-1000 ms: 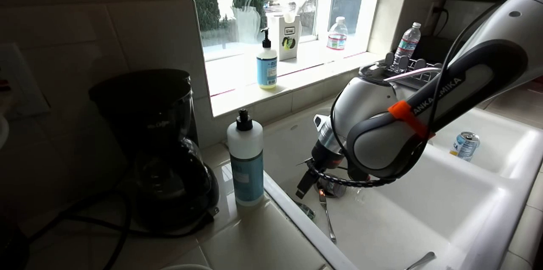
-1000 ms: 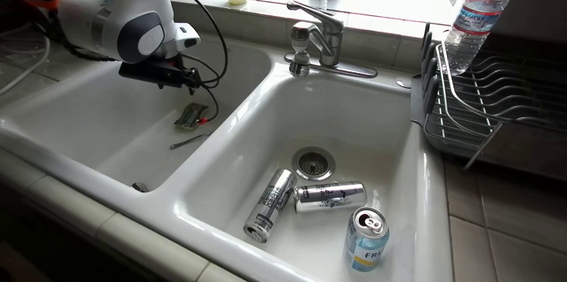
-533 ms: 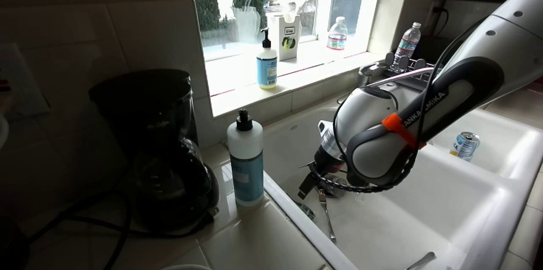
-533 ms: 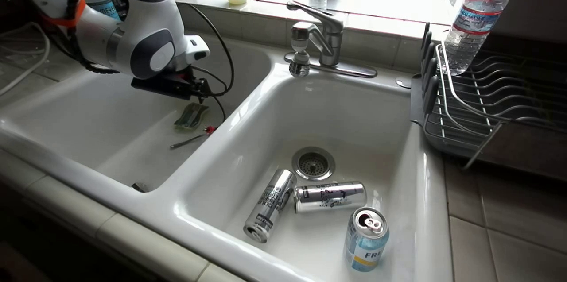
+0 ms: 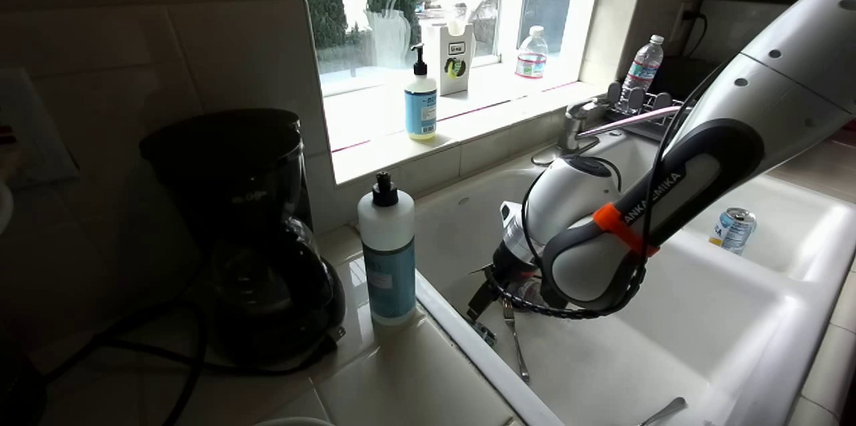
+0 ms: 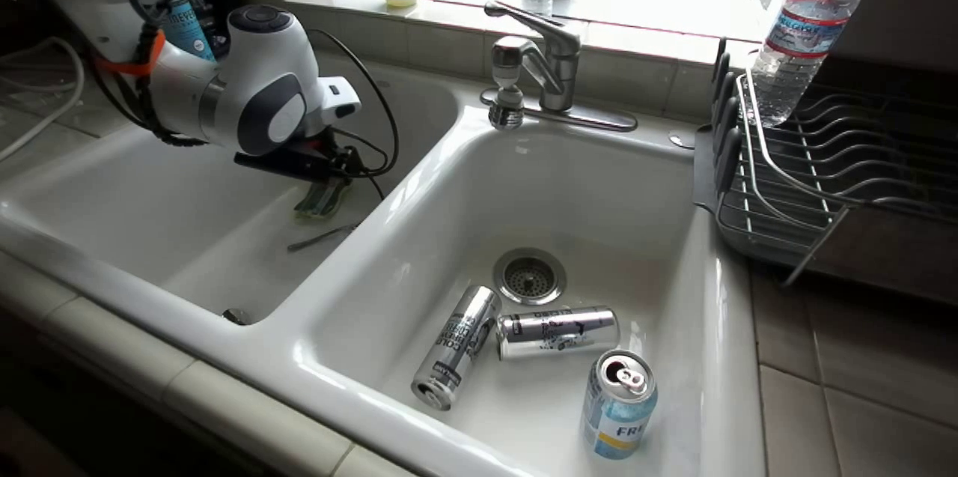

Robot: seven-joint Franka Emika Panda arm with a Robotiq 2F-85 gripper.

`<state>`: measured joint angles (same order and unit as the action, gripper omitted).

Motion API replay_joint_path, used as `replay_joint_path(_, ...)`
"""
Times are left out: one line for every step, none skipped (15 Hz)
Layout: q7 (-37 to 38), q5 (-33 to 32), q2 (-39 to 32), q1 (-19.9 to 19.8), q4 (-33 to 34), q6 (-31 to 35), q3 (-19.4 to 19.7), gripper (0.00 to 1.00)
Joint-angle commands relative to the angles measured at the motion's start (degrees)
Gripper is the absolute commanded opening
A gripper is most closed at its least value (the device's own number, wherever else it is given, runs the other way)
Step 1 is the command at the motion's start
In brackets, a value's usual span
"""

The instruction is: Put the white packet on the window seal

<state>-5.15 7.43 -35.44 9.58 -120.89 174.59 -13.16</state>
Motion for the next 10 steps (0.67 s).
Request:
replay_joint_path(4.0,-1.8,-2.2,2.8,2.3,-1.8,1.2,1.0)
replay_joint_path(4.7,-1.8,-2.5,3.4,2.6,-2.2,1.3,1.0)
replay_joint_path(5.1,-1.8,-3.1,3.6,3.0,-2.2,1.2,1.0)
replay_joint_path(5.6,-1.7,-3.6,4.1,3.4,-1.3,1.4,1.0)
replay_joint_path(6.2,-1.8,-4.2,4.7,3.8,-0.9,1.9,1.0)
replay_joint_path(6.6,-1.7,-4.8,4.8,4.3,-1.0,2.0,1.0)
replay_joint_path(6.9,-1.8,-5.5,5.1,5.0,-1.1,2.4,1.0)
replay_joint_path(6.9,-1.9,-6.3,5.2,5.7,-1.2,2.6,1.0)
replay_joint_path(6.8,-2.0,-7.1,5.1,6.4,-1.1,2.6,1.0)
replay_joint_path(6.8,-2.1,-7.8,5.2,7.1,-1.1,2.9,1.0)
